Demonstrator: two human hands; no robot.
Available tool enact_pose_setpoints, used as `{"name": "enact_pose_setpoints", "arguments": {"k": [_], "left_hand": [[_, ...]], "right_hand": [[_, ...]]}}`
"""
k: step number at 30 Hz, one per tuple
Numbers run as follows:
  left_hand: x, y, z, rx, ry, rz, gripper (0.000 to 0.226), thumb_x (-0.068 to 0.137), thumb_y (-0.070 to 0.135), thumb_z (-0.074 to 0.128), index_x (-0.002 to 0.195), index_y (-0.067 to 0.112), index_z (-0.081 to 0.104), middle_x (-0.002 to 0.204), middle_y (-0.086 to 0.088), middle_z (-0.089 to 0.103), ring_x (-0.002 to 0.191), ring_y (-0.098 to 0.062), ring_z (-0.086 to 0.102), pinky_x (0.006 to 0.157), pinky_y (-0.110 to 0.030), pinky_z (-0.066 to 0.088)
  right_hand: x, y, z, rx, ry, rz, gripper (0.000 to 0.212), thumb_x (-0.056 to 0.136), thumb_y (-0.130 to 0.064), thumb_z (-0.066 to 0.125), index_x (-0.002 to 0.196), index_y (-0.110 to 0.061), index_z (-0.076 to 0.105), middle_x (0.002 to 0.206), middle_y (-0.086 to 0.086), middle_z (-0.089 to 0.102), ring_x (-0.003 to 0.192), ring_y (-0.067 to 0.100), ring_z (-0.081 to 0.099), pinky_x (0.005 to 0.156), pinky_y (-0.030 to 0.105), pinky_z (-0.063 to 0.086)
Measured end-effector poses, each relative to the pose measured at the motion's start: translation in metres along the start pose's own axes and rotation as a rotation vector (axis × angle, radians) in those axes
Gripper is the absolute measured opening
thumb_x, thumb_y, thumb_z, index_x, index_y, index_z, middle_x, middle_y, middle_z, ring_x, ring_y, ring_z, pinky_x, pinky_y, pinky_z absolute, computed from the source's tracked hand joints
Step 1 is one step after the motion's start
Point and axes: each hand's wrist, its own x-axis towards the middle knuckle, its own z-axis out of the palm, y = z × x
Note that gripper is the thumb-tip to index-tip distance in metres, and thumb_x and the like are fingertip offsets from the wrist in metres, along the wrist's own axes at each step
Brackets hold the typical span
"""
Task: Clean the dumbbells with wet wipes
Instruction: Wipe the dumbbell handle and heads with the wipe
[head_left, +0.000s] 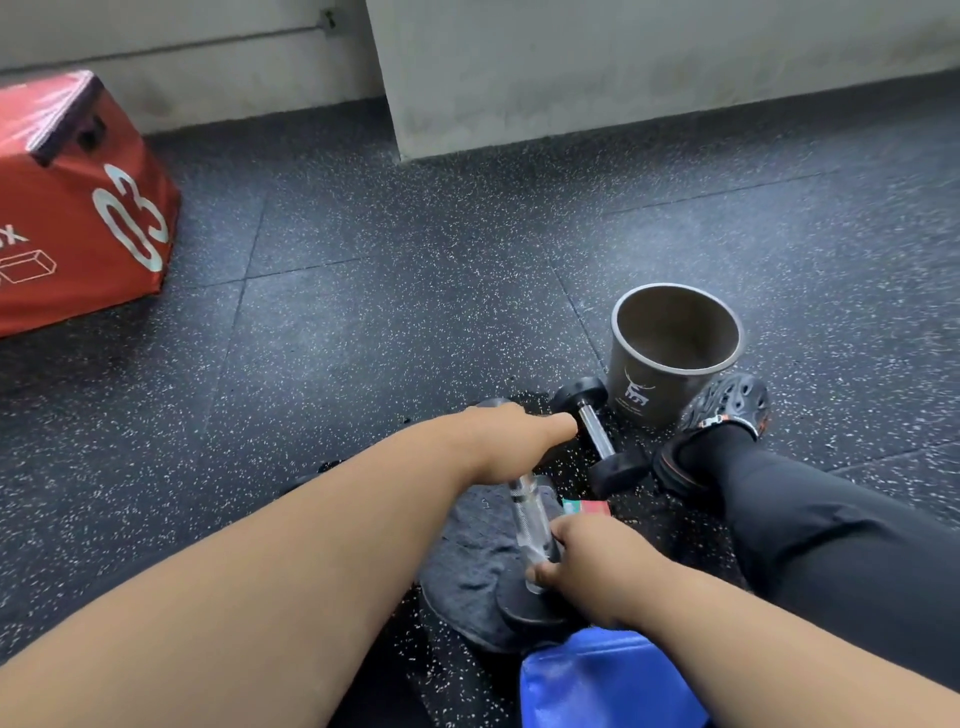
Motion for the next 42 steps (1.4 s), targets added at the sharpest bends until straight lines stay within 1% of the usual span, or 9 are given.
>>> {"name": "enact_pose_setpoints", "arguments": {"k": [4, 7, 10, 14, 19, 25, 29, 34, 42], "left_hand": [[0.004, 0.000, -0.002, -0.063, -0.010, -0.011, 0.045, 0.112, 0.050, 0.035, 0.146, 0.025, 0.051, 0.154, -0.019, 0.051, 0.137, -0.038, 0.048, 0.113, -0.043, 0.036], [0.020, -0.007, 0.003, -0.168, 0.024, -0.047, 0.044, 0.095, 0.068, 0.041, 0.104, 0.032, 0.065, 0.137, -0.018, 0.063, 0.122, -0.042, 0.059, 0.111, -0.053, 0.042], [0.040, -0.015, 0.010, -0.271, 0.026, -0.079, 0.074, 0.074, 0.081, 0.044, 0.102, 0.014, 0.059, 0.129, -0.026, 0.062, 0.119, -0.047, 0.060, 0.103, -0.056, 0.044], [0.052, -0.020, 0.011, -0.328, 0.022, -0.102, 0.055, 0.074, 0.080, 0.048, 0.080, 0.026, 0.049, 0.081, -0.007, 0.049, 0.074, -0.031, 0.047, 0.086, -0.052, 0.043], [0.039, -0.015, -0.002, -0.364, -0.004, -0.089, 0.039, 0.097, 0.063, 0.048, 0.085, 0.025, 0.045, 0.085, -0.002, 0.041, 0.078, -0.022, 0.035, 0.075, -0.043, 0.029], [0.037, -0.017, -0.007, -0.363, -0.008, -0.152, 0.058, 0.103, 0.062, 0.046, 0.127, 0.017, 0.072, 0.126, -0.002, 0.075, 0.103, -0.025, 0.064, 0.093, -0.038, 0.046], [0.035, -0.014, -0.008, -0.352, 0.033, -0.150, 0.041, 0.104, 0.060, 0.047, 0.093, 0.024, 0.063, 0.085, 0.001, 0.061, 0.067, -0.020, 0.046, 0.065, -0.036, 0.036], [0.030, -0.016, -0.007, -0.362, 0.010, -0.156, 0.051, 0.100, 0.065, 0.047, 0.113, 0.023, 0.072, 0.113, -0.001, 0.074, 0.089, -0.023, 0.061, 0.079, -0.037, 0.045], [0.023, -0.012, -0.009, -0.341, 0.039, -0.132, 0.037, 0.105, 0.058, 0.046, 0.090, 0.025, 0.055, 0.079, 0.004, 0.051, 0.066, -0.017, 0.041, 0.064, -0.035, 0.032]], "right_hand": [[0.005, 0.004, -0.009, 0.224, -0.026, 0.037, 0.036, 0.090, -0.046, 0.077, 0.070, -0.022, 0.060, 0.061, -0.007, 0.060, 0.056, 0.008, 0.052, 0.050, 0.022, 0.038], [0.015, 0.002, -0.019, 0.327, -0.017, 0.022, 0.039, 0.084, -0.054, 0.079, 0.072, -0.020, 0.066, 0.065, -0.001, 0.070, 0.061, 0.019, 0.063, 0.066, 0.037, 0.053], [0.021, 0.002, -0.026, 0.250, -0.069, -0.018, 0.046, 0.085, -0.063, 0.076, 0.082, -0.017, 0.071, 0.074, 0.003, 0.074, 0.069, 0.025, 0.068, 0.073, 0.039, 0.056], [0.019, 0.005, -0.033, 0.070, -0.152, -0.024, 0.047, 0.086, -0.059, 0.078, 0.082, -0.013, 0.068, 0.069, 0.001, 0.062, 0.065, 0.019, 0.053, 0.066, 0.034, 0.047], [0.016, 0.006, -0.033, 0.037, -0.152, -0.014, 0.043, 0.081, -0.056, 0.081, 0.083, -0.014, 0.069, 0.068, -0.001, 0.065, 0.066, 0.018, 0.057, 0.069, 0.034, 0.053], [0.011, 0.005, -0.050, 0.257, -0.239, -0.024, 0.024, 0.079, -0.043, 0.074, 0.086, -0.020, 0.079, 0.071, 0.002, 0.073, 0.060, 0.011, 0.057, 0.065, 0.035, 0.053], [0.006, 0.013, -0.061, 0.274, -0.329, -0.082, 0.021, 0.090, -0.028, 0.063, 0.100, -0.025, 0.082, 0.077, -0.011, 0.075, 0.065, 0.012, 0.064, 0.070, 0.030, 0.053], [0.011, 0.018, -0.053, 0.229, -0.145, -0.068, 0.005, 0.091, -0.032, 0.078, 0.089, -0.029, 0.082, 0.082, -0.012, 0.080, 0.080, 0.008, 0.075, 0.070, 0.021, 0.055], [0.016, 0.005, -0.039, 0.198, 0.011, 0.050, 0.051, 0.065, -0.061, 0.093, 0.083, -0.020, 0.070, 0.069, -0.006, 0.074, 0.061, 0.006, 0.062, 0.060, 0.027, 0.048]]}}
